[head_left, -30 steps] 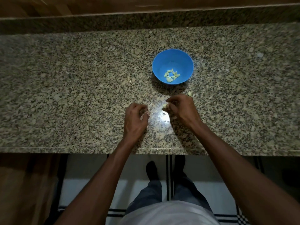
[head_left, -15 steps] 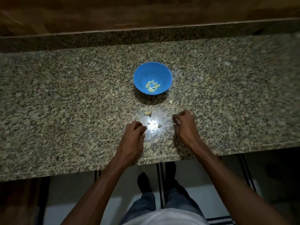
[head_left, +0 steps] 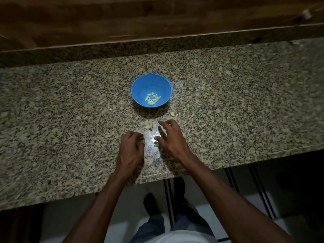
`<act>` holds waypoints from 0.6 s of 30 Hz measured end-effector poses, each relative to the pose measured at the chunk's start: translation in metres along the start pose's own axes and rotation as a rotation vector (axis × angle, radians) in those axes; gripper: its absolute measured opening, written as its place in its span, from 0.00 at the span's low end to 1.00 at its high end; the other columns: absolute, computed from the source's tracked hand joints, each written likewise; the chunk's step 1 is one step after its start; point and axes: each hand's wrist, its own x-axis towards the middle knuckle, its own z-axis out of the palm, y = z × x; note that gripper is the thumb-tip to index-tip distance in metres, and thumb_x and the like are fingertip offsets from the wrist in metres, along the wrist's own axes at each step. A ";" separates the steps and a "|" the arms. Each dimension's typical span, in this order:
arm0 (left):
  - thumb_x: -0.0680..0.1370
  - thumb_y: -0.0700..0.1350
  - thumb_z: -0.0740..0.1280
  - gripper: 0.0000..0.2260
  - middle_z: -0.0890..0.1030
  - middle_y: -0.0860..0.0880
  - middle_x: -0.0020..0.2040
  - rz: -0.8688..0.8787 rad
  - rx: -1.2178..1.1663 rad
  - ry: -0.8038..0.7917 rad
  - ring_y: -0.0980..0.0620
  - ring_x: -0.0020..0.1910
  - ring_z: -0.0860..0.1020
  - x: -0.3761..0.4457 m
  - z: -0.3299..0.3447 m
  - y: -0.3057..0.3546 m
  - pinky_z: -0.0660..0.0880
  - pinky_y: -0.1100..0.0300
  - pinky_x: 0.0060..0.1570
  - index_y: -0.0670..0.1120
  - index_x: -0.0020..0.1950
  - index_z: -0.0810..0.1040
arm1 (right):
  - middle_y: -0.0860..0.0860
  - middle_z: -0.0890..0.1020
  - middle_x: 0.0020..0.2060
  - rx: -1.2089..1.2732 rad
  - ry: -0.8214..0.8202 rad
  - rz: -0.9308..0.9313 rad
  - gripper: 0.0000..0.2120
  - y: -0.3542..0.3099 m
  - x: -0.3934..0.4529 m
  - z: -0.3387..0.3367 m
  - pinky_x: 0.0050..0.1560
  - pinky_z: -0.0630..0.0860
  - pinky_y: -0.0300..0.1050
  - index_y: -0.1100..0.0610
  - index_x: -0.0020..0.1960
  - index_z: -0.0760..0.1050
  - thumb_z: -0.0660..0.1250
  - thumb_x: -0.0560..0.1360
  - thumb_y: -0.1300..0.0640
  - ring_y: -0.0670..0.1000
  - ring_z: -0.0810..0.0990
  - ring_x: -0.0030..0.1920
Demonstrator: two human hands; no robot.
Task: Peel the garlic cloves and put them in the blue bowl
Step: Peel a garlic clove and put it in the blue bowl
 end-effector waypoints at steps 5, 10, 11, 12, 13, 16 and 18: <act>0.80 0.43 0.70 0.15 0.73 0.45 0.63 -0.015 0.112 -0.073 0.45 0.63 0.68 -0.002 0.004 -0.003 0.73 0.50 0.59 0.42 0.66 0.79 | 0.59 0.75 0.62 -0.211 -0.070 -0.216 0.22 -0.003 0.026 0.024 0.55 0.80 0.56 0.57 0.70 0.78 0.75 0.76 0.60 0.62 0.73 0.62; 0.81 0.43 0.70 0.09 0.75 0.49 0.55 0.019 0.010 -0.102 0.49 0.57 0.71 -0.015 0.005 -0.002 0.73 0.52 0.55 0.44 0.61 0.82 | 0.54 0.77 0.48 -0.210 -0.027 -0.327 0.07 0.003 0.016 0.021 0.39 0.77 0.53 0.60 0.53 0.84 0.75 0.75 0.65 0.57 0.77 0.49; 0.81 0.43 0.70 0.09 0.75 0.50 0.54 0.010 -0.017 -0.094 0.50 0.57 0.72 -0.016 0.004 -0.003 0.74 0.52 0.55 0.44 0.60 0.82 | 0.54 0.79 0.48 -0.178 -0.031 -0.306 0.08 0.006 0.015 0.019 0.41 0.79 0.55 0.60 0.53 0.85 0.75 0.75 0.66 0.56 0.79 0.48; 0.81 0.43 0.70 0.08 0.75 0.51 0.54 -0.009 -0.042 -0.077 0.50 0.56 0.73 -0.016 0.002 -0.005 0.74 0.52 0.54 0.44 0.59 0.82 | 0.54 0.80 0.49 -0.114 -0.025 -0.263 0.09 0.008 0.013 0.015 0.44 0.81 0.54 0.59 0.54 0.86 0.74 0.75 0.67 0.55 0.81 0.47; 0.81 0.43 0.70 0.08 0.76 0.51 0.53 -0.035 -0.059 -0.052 0.50 0.55 0.74 -0.015 -0.001 -0.006 0.74 0.53 0.54 0.44 0.59 0.82 | 0.54 0.81 0.49 -0.019 -0.014 -0.204 0.10 0.009 0.012 0.011 0.47 0.82 0.50 0.59 0.55 0.86 0.73 0.76 0.67 0.53 0.82 0.47; 0.81 0.42 0.71 0.09 0.76 0.50 0.53 -0.108 -0.063 0.022 0.53 0.53 0.75 -0.008 -0.011 -0.009 0.71 0.64 0.52 0.42 0.60 0.82 | 0.54 0.84 0.50 0.269 -0.013 -0.035 0.14 0.006 0.006 -0.008 0.45 0.80 0.33 0.59 0.62 0.84 0.69 0.79 0.68 0.47 0.86 0.46; 0.80 0.41 0.71 0.10 0.77 0.49 0.53 -0.128 -0.054 0.038 0.52 0.53 0.75 -0.003 -0.014 -0.011 0.67 0.72 0.50 0.41 0.60 0.82 | 0.52 0.85 0.51 0.380 -0.049 0.034 0.17 0.008 0.003 -0.015 0.43 0.81 0.34 0.55 0.66 0.81 0.70 0.79 0.66 0.44 0.87 0.45</act>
